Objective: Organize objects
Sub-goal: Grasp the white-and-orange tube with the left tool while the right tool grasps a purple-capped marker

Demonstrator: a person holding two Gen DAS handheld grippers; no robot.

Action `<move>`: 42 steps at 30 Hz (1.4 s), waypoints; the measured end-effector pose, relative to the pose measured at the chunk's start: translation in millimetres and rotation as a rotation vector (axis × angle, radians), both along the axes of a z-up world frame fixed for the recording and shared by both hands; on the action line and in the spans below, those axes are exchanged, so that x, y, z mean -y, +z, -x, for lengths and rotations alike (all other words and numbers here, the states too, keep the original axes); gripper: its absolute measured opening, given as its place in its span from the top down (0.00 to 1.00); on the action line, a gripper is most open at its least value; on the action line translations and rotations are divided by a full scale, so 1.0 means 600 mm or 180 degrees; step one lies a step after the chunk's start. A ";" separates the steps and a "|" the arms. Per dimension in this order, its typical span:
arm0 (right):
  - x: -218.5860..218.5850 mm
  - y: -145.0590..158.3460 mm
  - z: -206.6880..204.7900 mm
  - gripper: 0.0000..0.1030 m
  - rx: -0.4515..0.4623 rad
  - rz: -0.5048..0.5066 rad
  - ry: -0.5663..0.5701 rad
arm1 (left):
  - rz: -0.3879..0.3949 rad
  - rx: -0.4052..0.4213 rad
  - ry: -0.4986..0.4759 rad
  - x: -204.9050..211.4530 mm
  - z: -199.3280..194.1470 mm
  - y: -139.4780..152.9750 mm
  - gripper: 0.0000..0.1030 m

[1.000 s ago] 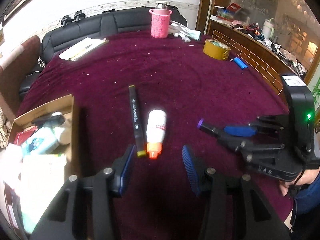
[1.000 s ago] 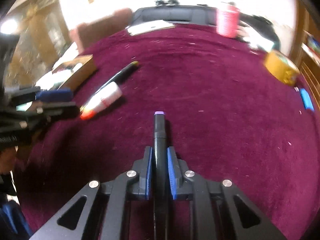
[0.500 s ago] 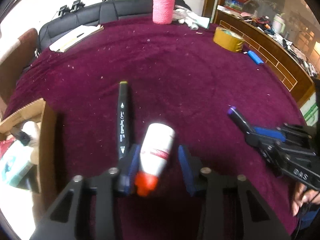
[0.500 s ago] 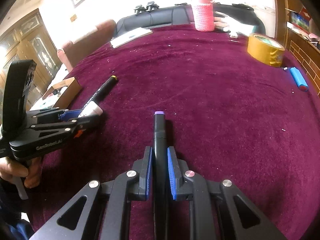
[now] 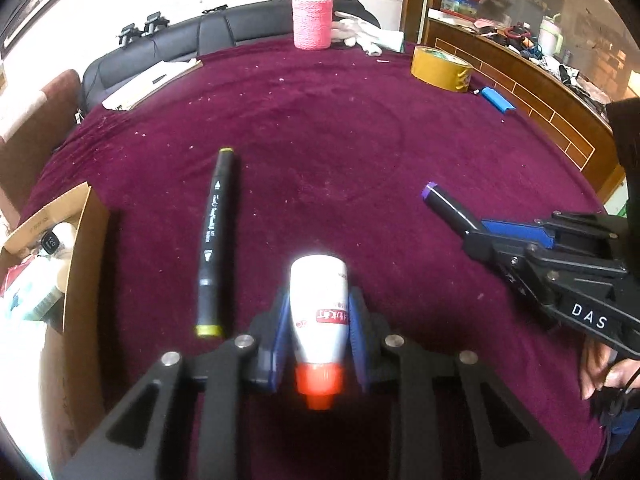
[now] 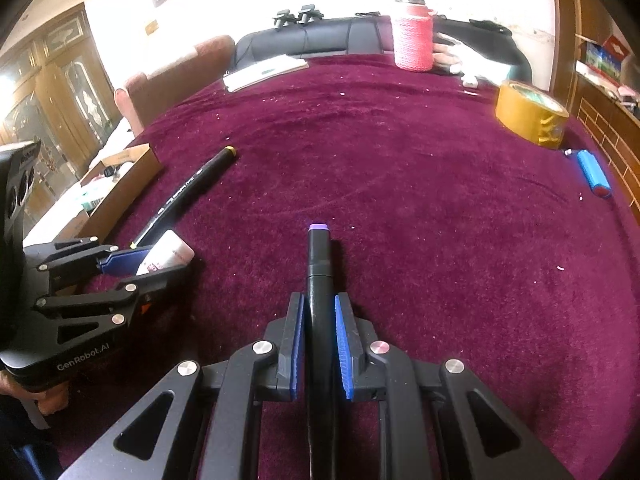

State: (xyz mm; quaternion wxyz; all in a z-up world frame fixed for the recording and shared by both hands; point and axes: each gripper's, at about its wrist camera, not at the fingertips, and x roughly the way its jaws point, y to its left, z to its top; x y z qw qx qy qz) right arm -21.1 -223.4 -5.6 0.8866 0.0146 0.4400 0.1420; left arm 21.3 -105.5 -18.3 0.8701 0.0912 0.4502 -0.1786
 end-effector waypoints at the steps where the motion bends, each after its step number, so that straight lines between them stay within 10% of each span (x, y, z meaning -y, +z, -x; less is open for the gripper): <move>1: -0.002 0.000 0.000 0.84 0.0019 0.0044 0.0000 | 0.0002 0.0010 0.0006 0.000 0.000 0.000 0.75; 4: -0.010 0.000 0.001 0.82 0.0086 0.0216 0.0004 | 0.0000 0.0035 0.0022 0.000 0.002 -0.001 0.75; 7: -0.012 -0.001 -0.004 0.45 0.0063 0.0347 -0.0055 | 0.0009 0.0056 0.0032 0.001 0.004 -0.001 0.75; 13: -0.018 -0.004 -0.008 0.36 0.0035 0.0428 -0.0038 | 0.0006 0.0072 0.0037 0.001 0.006 -0.002 0.75; 19: -0.007 -0.014 -0.025 0.00 -0.0198 0.0482 -0.0229 | 0.0024 0.0100 0.0048 0.001 0.006 -0.002 0.75; 34: 0.000 -0.011 -0.028 0.07 -0.0305 0.0434 -0.0271 | 0.0092 0.0159 0.0027 -0.001 0.006 -0.004 0.74; 37: -0.011 -0.004 -0.019 0.28 -0.0223 0.0511 -0.0237 | 0.0097 0.0166 0.0025 -0.001 0.006 -0.004 0.74; 39: -0.021 0.003 -0.013 0.67 -0.0167 0.0531 -0.0173 | 0.0097 0.0166 0.0025 -0.001 0.006 -0.004 0.74; 42: -0.030 0.004 -0.012 0.76 -0.0178 0.0557 -0.0156 | 0.0096 0.0168 0.0026 -0.001 0.007 -0.004 0.74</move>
